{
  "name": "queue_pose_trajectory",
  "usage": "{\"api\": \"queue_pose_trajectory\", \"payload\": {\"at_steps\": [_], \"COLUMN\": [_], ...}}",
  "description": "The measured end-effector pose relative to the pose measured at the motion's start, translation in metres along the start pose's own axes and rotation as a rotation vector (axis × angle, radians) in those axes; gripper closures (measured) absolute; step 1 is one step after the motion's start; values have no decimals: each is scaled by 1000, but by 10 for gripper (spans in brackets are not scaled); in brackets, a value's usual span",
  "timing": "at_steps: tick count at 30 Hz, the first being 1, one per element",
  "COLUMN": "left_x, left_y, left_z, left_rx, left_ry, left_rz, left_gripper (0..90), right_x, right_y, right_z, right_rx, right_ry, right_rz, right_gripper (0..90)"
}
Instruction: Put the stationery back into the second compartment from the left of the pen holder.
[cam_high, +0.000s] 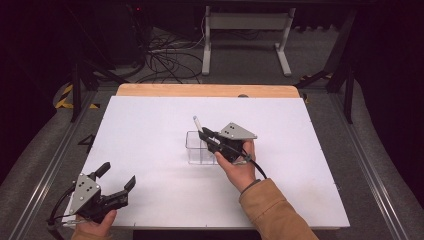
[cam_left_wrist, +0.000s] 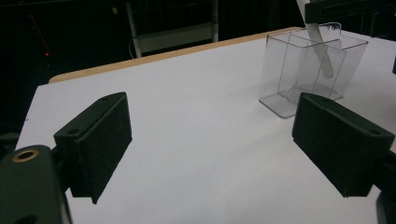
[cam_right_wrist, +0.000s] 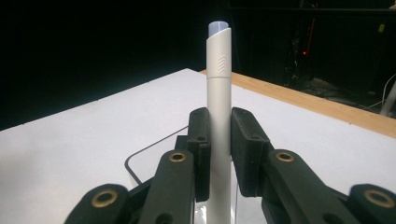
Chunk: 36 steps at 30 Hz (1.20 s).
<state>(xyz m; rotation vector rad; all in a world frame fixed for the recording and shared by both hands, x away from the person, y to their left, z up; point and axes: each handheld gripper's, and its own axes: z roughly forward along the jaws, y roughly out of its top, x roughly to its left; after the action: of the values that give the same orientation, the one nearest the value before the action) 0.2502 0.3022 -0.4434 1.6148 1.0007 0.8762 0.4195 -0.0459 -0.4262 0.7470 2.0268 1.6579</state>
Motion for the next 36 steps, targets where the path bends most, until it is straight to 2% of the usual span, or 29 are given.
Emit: {"api": "queue_pose_trajectory", "payload": {"at_steps": [1,4,8,12,16,18,24,31,36], "left_x": [0,1,0,0,0,0,0,0,0], "left_y": [0,0,0,0,0,1,1,1,0], "left_z": [0,0,0,1,1,0,1,1,1], "left_rx": [0,2,1,2,3,1,2,1,1], "left_ry": [0,-2,0,-1,-3,-2,-1,-2,0], "left_rz": [0,2,1,1,3,-1,1,2,-1], "left_gripper": [127,127,127,126,126,126,126,126,126], "right_x": [0,-1,-5,-8,-10,-11,-13,-20,-27], "right_y": [0,3,6,12,22,28,39,43,44], "right_z": [-1,-4,-9,-16,-25,-30,-46,-61,-79], "right_rx": [3,-13,-29,-31,-27,-26,-47,-45,-49], "right_ry": [1,-1,-19,-33,-36,-37,-36,-48,-51], "right_rz": [4,17,15,13,-13,-38,-61,-83,-102], "right_gripper": [780,638,527,452,390,367,324,304,291]}}
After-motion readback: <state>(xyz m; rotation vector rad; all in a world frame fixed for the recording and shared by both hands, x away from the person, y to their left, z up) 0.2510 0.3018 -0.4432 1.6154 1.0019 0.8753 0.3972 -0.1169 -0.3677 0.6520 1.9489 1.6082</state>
